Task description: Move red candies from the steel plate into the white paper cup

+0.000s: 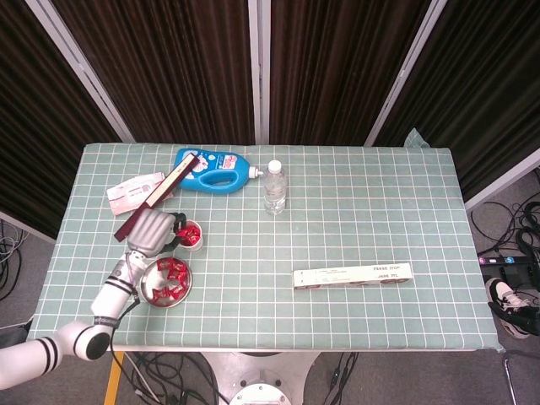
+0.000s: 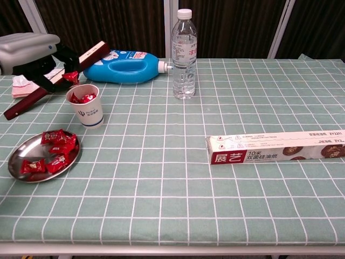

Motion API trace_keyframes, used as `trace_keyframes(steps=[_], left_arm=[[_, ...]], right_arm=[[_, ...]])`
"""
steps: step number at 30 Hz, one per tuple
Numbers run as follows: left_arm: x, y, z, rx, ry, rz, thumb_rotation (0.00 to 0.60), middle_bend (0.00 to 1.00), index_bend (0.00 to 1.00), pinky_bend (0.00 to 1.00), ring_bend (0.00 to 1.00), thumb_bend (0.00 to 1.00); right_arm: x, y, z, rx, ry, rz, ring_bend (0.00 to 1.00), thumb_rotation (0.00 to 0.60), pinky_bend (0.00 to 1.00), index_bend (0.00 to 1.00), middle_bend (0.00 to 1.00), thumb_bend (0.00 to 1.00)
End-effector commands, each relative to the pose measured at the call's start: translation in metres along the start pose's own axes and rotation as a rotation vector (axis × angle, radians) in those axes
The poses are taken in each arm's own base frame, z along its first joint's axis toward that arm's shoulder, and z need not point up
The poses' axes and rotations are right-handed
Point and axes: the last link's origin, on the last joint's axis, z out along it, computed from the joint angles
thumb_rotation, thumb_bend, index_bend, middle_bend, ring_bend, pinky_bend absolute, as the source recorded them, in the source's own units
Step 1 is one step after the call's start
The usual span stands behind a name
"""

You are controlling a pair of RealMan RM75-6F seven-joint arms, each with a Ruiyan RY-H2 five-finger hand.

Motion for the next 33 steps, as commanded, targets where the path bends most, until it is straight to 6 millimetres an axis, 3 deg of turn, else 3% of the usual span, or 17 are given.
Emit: trace_keyframes(steps=[1,16,22,28,31,33], left_arm=[[-0.005,0.005,0.009,0.0,-0.018,0.045,0.6,0.62,0.56,1.0,0.9,0.49],[-0.012,0.003,0.007,0.029,-0.057,0.142,0.6,0.46,0.41,1.0,0.84,0.47],[0.0,-0.002,0.002,0.055,-0.009,0.121,0.6,0.39,0.3,1.0,0.71,0.42],[0.026,-0.014,-0.027,0.086,0.091,0.02,0.6,0.38,0.29,1.0,0.66,0.39],[0.038,-0.03,-0.05,0.126,0.144,-0.057,0.6,0.38,0.29,1.0,0.65,0.38],[0.042,-0.047,-0.068,0.172,0.168,-0.073,0.6,0.38,0.29,0.91,0.59,0.37]], right_arm=[[0.0,0.001,0.0,-0.004,0.001,0.0,0.0,0.6,0.37,0.0,0.14,0.03],[0.0,0.002,0.0,-0.007,0.001,0.0,0.0,0.6,0.37,0.0,0.14,0.03],[0.001,0.002,-0.002,-0.008,0.003,0.0,0.0,0.6,0.37,0.0,0.14,0.03],[0.0,0.0,-0.001,0.003,0.004,-0.001,0.0,0.6,0.37,0.0,0.14,0.03],[0.0,0.001,-0.001,0.004,0.005,-0.001,0.0,0.6,0.37,0.0,0.14,0.03],[0.0,0.003,0.0,0.002,0.006,-0.006,0.0,0.6,0.37,0.0,0.14,0.03]])
